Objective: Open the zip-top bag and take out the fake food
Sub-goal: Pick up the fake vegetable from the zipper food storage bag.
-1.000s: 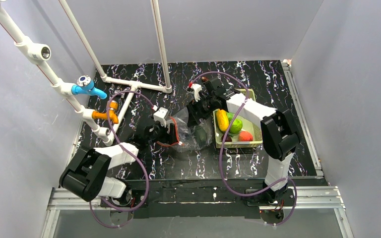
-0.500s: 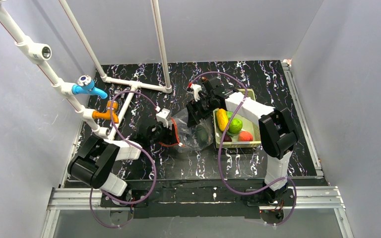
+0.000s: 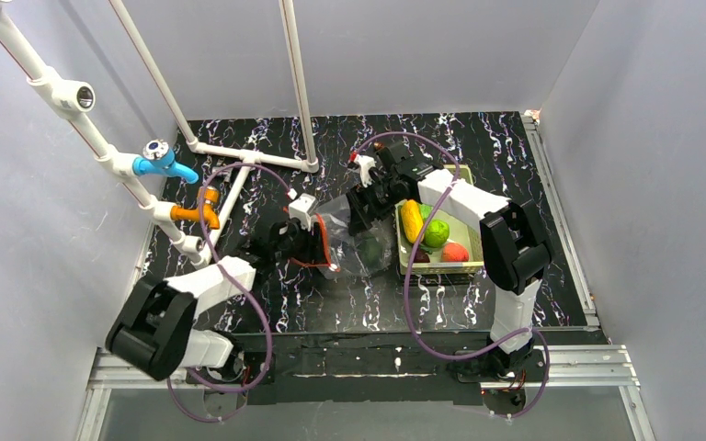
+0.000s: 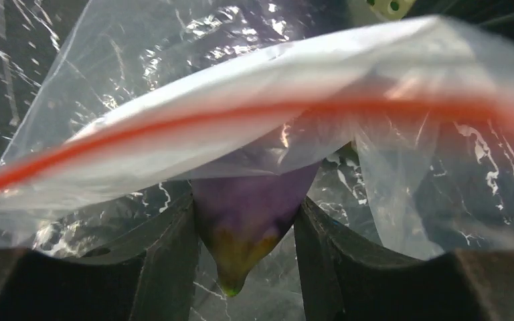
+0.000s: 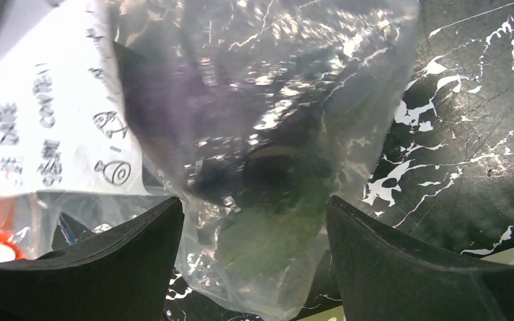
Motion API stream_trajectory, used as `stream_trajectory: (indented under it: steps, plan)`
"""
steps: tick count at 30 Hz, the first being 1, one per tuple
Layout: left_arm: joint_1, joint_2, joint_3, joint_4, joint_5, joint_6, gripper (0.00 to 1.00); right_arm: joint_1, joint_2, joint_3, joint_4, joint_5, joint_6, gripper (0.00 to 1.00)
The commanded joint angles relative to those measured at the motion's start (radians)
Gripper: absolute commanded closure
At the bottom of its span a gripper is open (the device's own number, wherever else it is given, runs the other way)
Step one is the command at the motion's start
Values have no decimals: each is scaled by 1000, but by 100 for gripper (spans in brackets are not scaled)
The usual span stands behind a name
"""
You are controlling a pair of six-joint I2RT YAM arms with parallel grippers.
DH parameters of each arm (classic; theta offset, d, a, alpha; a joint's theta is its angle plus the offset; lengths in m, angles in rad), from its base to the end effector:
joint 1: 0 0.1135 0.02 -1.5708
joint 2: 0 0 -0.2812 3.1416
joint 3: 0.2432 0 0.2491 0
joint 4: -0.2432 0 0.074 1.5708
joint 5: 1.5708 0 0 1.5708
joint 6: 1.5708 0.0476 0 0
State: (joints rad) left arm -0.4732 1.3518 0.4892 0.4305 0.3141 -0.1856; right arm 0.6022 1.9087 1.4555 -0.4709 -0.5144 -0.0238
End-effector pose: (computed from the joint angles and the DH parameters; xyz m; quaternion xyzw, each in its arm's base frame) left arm 0.2337 -0.1362 0.1934 0.2027 0.8112 -0.2969 0.4612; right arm 0.3381 0.2608 0.2347 -0.3592 0.8476 0.3188 0.2257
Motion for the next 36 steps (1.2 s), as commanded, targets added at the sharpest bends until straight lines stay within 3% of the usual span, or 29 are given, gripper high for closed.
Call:
stream_trajectory:
  steps: [1,11,17,21,26,27,28,32,36]
  plan:
    - [2,-149,89,-275,-56,73,97,-12,-27,40,-14,-25,-18,16]
    - [1,-276,225,-670,-42,36,100,-52,-80,34,-22,-37,-18,16]
    - [22,-379,239,-695,-66,-69,100,-71,-168,10,-35,-37,-18,16]
    - [51,-263,270,-690,-23,-177,100,-70,-213,7,-85,-37,-18,16]
    - [76,-171,242,-504,42,-404,100,-69,-289,-42,-114,-37,3,16]
    - [81,-156,252,-483,59,-445,100,-70,-299,-50,-110,-37,-302,16]
    - [86,-145,267,-469,78,-487,100,-70,-305,-54,-112,-37,-348,16]
    - [91,-114,376,-563,109,-581,100,-74,-311,-49,-127,-37,-371,16]
    - [91,-140,510,-834,-18,-534,100,-83,-318,-51,-126,-37,-371,16]
